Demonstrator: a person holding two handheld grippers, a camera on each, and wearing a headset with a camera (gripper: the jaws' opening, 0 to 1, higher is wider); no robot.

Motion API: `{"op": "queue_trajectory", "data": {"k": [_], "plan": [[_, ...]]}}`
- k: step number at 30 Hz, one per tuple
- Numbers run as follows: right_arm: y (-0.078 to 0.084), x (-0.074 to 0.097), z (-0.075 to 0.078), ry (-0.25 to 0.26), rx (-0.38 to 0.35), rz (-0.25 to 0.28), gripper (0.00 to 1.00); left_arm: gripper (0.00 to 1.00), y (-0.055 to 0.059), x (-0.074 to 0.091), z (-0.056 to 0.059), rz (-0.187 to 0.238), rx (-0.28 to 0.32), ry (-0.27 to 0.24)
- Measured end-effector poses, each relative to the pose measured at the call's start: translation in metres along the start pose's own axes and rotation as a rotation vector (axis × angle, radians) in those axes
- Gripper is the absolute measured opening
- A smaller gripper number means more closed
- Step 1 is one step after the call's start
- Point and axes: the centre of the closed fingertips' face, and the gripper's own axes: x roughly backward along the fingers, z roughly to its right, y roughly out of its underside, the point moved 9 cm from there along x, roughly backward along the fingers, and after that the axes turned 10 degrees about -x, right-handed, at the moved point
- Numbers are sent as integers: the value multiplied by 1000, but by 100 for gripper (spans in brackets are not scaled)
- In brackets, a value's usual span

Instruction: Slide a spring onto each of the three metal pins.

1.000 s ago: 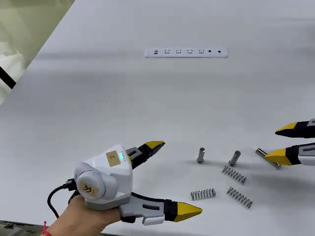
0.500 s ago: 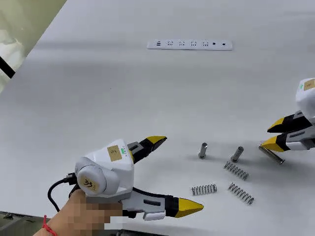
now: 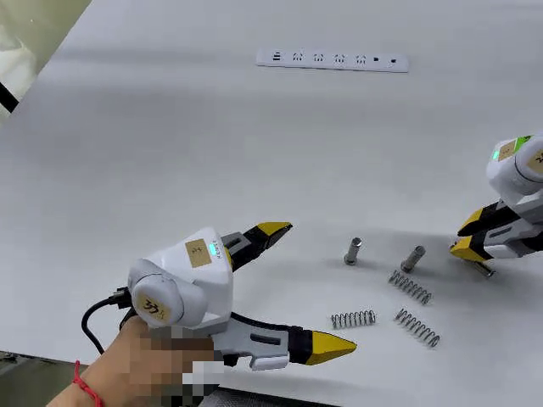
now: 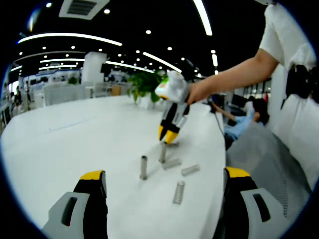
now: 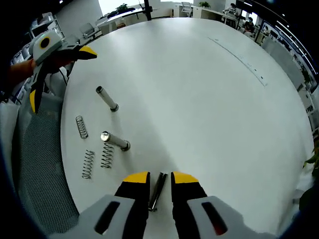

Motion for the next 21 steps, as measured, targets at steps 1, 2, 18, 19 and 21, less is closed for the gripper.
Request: {"op": "queue_trajectory", "data": {"k": [1,2,18,19,21], "plan": [[0,-3,3,-4,-1,-10,18,99,1,0,-1,1,1,-2],[-1,-4,4,-6,-5,-17,18,99,1,0,-1,1,4,-2],[-2,-10,1,1,-45,-65,15,98,2,1,-5,17,21,-4],[-2,-10,1,4,-48,-71,15,98,2,1,-5,18,24,-4],[-2,-11,1,7,-54,-75,14,98,2,1,-6,20,25,-5]]}}
